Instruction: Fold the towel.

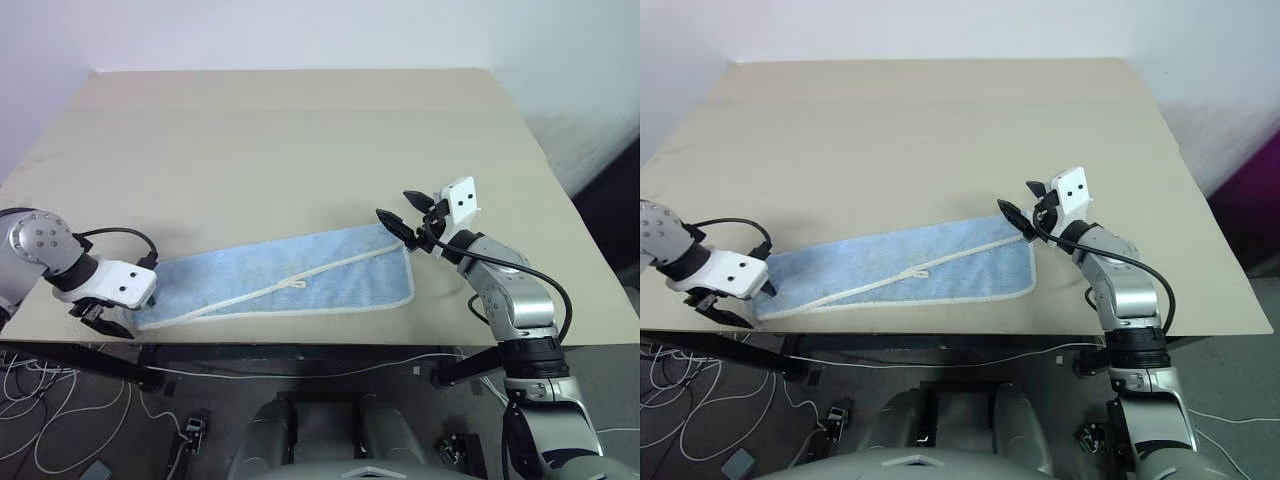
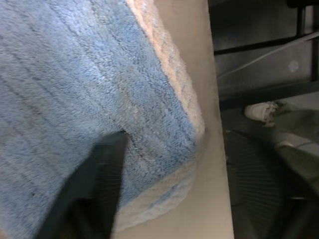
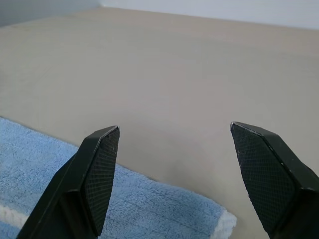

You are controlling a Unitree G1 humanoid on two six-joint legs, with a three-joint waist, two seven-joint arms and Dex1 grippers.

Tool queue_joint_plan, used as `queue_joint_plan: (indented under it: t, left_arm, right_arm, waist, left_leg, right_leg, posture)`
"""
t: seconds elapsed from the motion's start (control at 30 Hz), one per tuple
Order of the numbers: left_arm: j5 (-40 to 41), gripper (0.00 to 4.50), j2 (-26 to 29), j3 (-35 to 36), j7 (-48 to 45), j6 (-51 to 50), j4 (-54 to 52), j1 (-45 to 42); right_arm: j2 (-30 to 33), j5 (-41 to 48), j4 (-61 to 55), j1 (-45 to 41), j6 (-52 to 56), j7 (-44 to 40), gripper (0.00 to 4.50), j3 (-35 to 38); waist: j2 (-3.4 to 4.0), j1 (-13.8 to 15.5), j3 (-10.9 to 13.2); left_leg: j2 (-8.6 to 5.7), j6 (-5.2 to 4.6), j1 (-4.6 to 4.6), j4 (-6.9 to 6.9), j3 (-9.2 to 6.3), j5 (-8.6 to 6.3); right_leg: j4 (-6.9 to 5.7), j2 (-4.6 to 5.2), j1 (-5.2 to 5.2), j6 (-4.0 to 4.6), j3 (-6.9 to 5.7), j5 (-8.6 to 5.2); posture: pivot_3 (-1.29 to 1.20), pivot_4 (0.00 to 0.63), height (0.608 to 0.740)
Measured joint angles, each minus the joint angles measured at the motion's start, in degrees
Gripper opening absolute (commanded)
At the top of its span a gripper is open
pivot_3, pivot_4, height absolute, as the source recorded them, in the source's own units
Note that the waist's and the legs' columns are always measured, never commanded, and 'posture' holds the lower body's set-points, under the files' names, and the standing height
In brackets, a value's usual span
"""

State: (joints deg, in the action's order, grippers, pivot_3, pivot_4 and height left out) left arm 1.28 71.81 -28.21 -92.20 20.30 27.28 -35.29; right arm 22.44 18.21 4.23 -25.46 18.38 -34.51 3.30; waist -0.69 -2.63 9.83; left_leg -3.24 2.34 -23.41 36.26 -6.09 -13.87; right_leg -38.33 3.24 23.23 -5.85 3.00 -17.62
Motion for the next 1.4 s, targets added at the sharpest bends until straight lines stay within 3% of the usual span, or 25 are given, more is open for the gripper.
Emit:
queue_joint_plan:
  t: [0.2, 0.6, 0.83, 1.2, 1.4]
  left_arm:
    - [0.67, 0.08, 0.24, 0.53, 0.08, -0.11, -0.67, 2.06]
    - [2.18, 0.04, -0.07, 4.92, 0.01, -3.51, -1.45, 4.11]
    - [11.59, 0.04, -2.72, 10.51, -0.09, -13.30, -3.66, 2.71]
    - [14.01, 0.04, -1.75, 12.73, -0.11, -14.68, -2.52, 2.45]
    - [13.74, 0.04, -1.84, 14.46, -0.11, -14.78, 0.14, 0.58]
  right_arm:
    - [-0.08, 0.01, 0.08, -0.50, -0.04, 0.04, 3.73, 0.00]
    - [-0.64, 0.00, 0.64, -0.86, -0.15, -0.05, 3.73, 0.00]
    - [-0.29, -0.02, 0.66, -0.88, -0.24, -0.77, 3.73, -0.04]
    - [3.78, -1.93, 1.80, -0.89, -2.16, -3.43, 3.73, 0.00]
    - [11.15, -10.25, 1.98, 0.75, -9.80, -8.57, 3.73, -6.34]
  waist:
    - [0.00, -0.05, 0.00]
    - [0.00, -0.01, 0.00]
    - [-0.01, 0.04, 0.00]
    - [0.00, 0.02, 0.00]
    - [0.00, 0.06, 0.00]
  left_leg:
    - [0.00, 0.00, 0.00, 0.00, 0.00, 0.00]
    - [0.00, 0.00, 0.00, 0.01, 0.00, 0.00]
    - [-0.01, 0.00, -0.02, 0.09, 0.00, 0.00]
    - [0.01, 0.00, -0.01, 0.09, 0.01, 0.00]
    - [-0.02, -0.01, -0.01, 0.12, 0.03, 0.00]
  right_leg:
    - [0.00, 0.00, 0.00, 0.00, 0.00, 0.00]
    - [-0.02, -0.01, 0.00, 0.00, 0.00, 0.00]
    - [-0.02, 0.01, -0.02, 0.00, -0.01, 0.00]
    - [-0.07, -0.01, 0.01, 0.00, 0.00, 0.00]
    - [-0.07, -0.01, 0.00, 0.00, -0.01, -0.01]
  posture:
    - [0.00, 0.150, 0.740]
    - [0.00, 0.150, 0.740]
    - [0.00, 0.150, 0.740]
    - [0.00, 0.150, 0.740]
    - [0.00, 0.150, 0.740]
